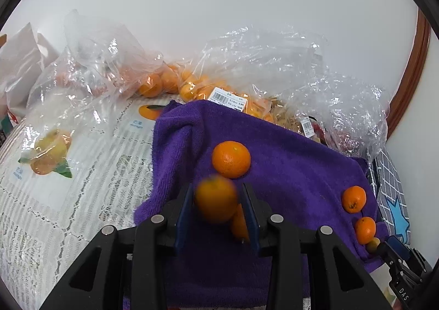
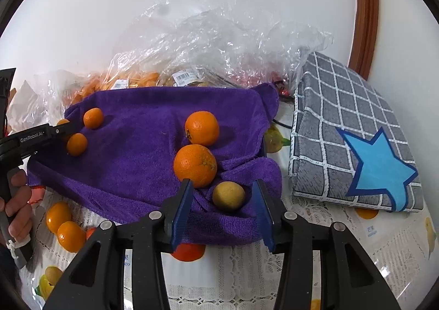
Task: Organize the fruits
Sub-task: 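Move both grippers back to the fruits beside the towel, then grasp a red strawberry with the right gripper while the left gripper grasps an orange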
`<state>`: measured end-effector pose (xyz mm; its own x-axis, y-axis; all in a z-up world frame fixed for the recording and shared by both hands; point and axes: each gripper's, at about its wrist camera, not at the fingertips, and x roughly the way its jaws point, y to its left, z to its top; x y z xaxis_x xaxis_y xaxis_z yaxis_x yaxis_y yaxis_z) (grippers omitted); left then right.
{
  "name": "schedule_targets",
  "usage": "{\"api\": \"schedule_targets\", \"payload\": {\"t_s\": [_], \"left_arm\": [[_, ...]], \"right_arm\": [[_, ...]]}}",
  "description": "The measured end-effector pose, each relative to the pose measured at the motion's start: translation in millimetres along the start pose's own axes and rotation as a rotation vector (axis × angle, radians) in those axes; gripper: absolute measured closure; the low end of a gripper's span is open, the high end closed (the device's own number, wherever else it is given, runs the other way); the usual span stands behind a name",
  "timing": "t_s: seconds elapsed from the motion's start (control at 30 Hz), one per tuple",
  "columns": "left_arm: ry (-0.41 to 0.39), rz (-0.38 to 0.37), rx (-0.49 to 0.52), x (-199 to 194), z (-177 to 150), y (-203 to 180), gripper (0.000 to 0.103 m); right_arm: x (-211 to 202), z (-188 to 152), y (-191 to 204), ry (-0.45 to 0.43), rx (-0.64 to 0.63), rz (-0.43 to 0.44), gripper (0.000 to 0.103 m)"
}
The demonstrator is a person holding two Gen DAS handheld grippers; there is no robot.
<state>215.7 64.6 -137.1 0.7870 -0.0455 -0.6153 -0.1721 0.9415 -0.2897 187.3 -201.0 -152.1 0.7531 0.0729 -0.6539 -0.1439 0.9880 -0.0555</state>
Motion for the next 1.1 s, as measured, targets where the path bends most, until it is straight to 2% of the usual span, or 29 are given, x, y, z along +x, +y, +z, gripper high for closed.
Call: {"api": "schedule_targets", "payload": {"t_s": [0.17, 0.3, 0.4, 0.63, 0.77, 1.1], "left_arm": [[-0.044, -0.025, -0.044, -18, -1, 11, 0.066], [-0.053, -0.081, -0.099, -38, -10, 27, 0.066], [-0.064, -0.091, -0.095, -52, -17, 32, 0.065], [-0.041, -0.093, -0.064, -72, -33, 41, 0.063], [-0.022, -0.108, -0.049, -78, -38, 43, 0.063], [0.005, -0.134, -0.042, -76, -39, 41, 0.061]], "right_arm": [[-16, -2, 2, -0.055, 0.019, -0.052, 0.058], [-45, -6, 4, -0.096, 0.072, -0.006, 0.058], [-63, -13, 15, -0.105, 0.079, 0.060, 0.058], [-63, -37, 60, -0.015, -0.004, 0.175, 0.061], [-49, -47, 79, 0.049, -0.069, 0.176, 0.068], [-22, -45, 92, 0.142, -0.115, 0.194, 0.068]]}}
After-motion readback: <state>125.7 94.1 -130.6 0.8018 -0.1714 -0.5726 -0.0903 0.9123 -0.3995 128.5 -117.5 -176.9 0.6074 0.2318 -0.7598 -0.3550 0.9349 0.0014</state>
